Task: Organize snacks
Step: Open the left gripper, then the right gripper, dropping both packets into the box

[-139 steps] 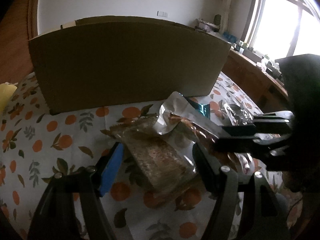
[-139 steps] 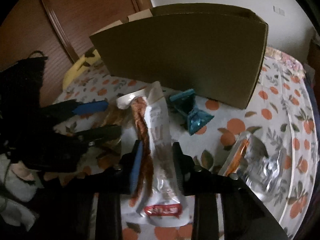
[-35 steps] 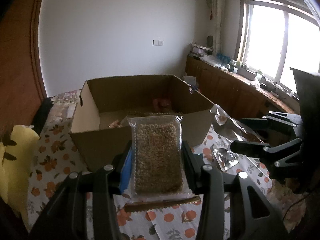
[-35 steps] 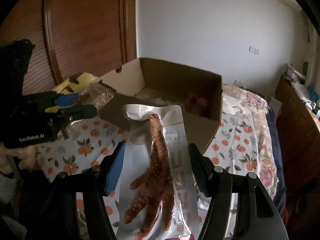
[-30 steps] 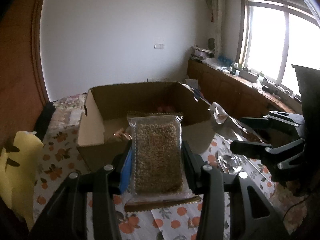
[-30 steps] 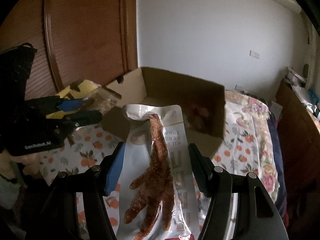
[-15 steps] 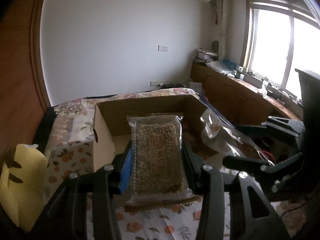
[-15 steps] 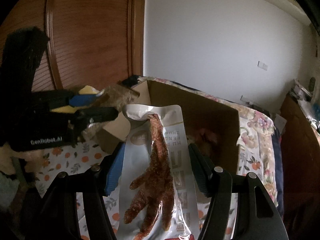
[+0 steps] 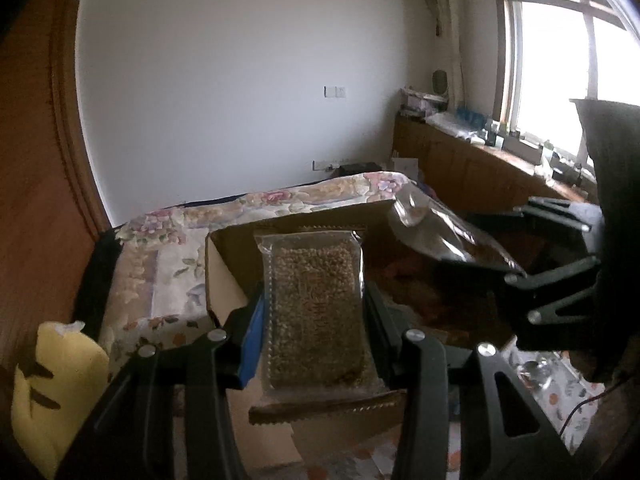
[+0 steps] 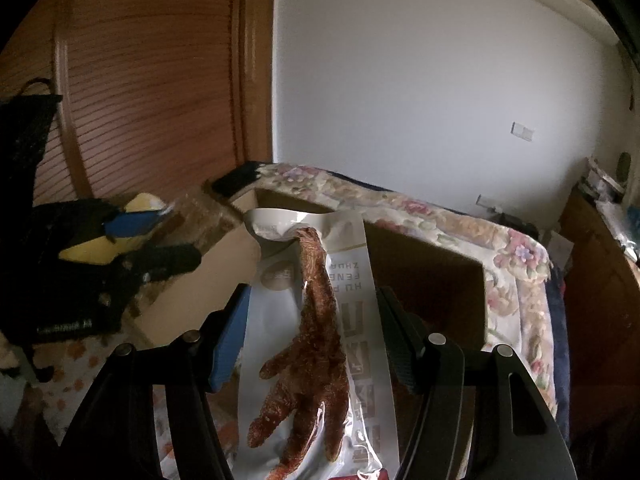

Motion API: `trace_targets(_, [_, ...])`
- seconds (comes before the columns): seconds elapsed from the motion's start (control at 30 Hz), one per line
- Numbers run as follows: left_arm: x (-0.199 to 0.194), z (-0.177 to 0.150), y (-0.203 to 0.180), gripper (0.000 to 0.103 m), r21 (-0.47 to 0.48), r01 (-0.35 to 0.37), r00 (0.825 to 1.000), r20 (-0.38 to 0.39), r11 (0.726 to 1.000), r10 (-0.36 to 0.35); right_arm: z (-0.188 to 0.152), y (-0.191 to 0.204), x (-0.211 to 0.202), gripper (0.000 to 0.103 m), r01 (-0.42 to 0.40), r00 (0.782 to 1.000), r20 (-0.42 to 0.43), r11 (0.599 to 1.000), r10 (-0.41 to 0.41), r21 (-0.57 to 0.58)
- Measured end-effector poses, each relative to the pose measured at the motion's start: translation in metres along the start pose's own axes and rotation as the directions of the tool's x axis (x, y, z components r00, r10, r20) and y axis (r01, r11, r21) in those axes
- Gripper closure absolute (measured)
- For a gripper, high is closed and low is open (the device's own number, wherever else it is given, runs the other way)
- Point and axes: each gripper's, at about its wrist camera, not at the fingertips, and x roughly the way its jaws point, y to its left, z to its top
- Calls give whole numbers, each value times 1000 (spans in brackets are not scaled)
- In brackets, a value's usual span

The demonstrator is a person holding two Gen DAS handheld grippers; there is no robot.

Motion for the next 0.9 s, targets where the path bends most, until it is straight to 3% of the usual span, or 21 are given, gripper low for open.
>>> trace_targets(0.13, [26, 1, 1, 59, -5, 42, 998, -56, 999, -43, -3, -12, 24, 39, 8, 1000, -21, 999, -7, 35])
trace_targets(0.33, [49, -11, -6, 59, 4, 40, 994, -105, 999, -39, -16, -26, 43, 39, -3, 999, -37, 997, 6, 83])
trace_targets(0.43, [52, -16, -8, 57, -21, 43, 994, -98, 999, -45, -16, -23, 36, 38, 10, 1000, -11, 996, -9, 85])
trace_targets(0.9, [40, -23, -12, 47, -57, 24, 998, -58, 998, -27, -18, -23, 35, 37, 45, 998, -37, 994, -42, 103])
